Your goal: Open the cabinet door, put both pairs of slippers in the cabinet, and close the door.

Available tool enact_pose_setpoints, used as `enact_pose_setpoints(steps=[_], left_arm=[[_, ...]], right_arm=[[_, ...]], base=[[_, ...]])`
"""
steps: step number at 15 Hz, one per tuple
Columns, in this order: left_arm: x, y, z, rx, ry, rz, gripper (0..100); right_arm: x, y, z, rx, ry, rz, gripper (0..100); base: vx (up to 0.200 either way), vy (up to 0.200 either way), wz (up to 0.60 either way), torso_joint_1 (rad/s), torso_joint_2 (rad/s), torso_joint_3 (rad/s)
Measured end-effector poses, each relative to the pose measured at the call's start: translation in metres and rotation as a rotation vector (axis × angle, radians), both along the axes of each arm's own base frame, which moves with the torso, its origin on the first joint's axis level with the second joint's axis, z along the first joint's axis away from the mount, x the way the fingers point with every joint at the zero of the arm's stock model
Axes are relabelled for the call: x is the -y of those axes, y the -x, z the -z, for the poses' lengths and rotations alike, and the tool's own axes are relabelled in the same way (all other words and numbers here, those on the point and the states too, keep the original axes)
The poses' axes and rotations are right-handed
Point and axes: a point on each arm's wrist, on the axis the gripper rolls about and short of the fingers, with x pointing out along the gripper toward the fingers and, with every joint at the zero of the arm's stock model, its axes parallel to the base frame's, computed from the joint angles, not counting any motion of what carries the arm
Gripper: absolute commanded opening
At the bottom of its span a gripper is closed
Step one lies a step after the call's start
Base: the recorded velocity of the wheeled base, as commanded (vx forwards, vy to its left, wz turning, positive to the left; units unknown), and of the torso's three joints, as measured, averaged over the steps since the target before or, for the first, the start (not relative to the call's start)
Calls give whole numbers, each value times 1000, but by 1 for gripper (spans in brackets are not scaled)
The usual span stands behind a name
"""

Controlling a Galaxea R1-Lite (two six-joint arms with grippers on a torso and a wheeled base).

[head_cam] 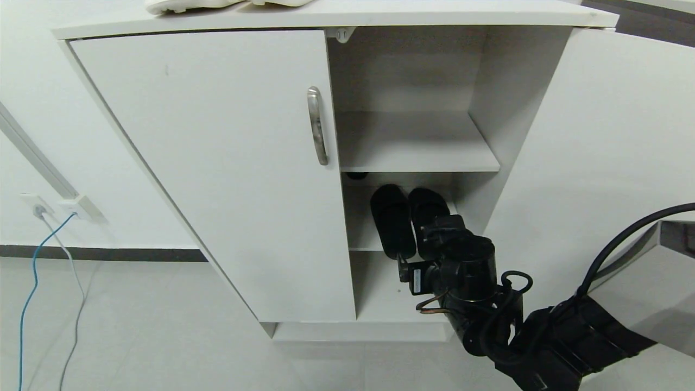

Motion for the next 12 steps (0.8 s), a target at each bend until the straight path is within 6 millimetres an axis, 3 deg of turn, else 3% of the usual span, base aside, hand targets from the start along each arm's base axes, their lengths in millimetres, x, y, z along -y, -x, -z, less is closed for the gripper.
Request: enact_pose_setpoints(steps=[12], left_arm=[[0,0,0,0,0,8,0]], right_arm=[[5,18,-7,-2,14,-28,100]], base=[[0,0,0,0,0,0]])
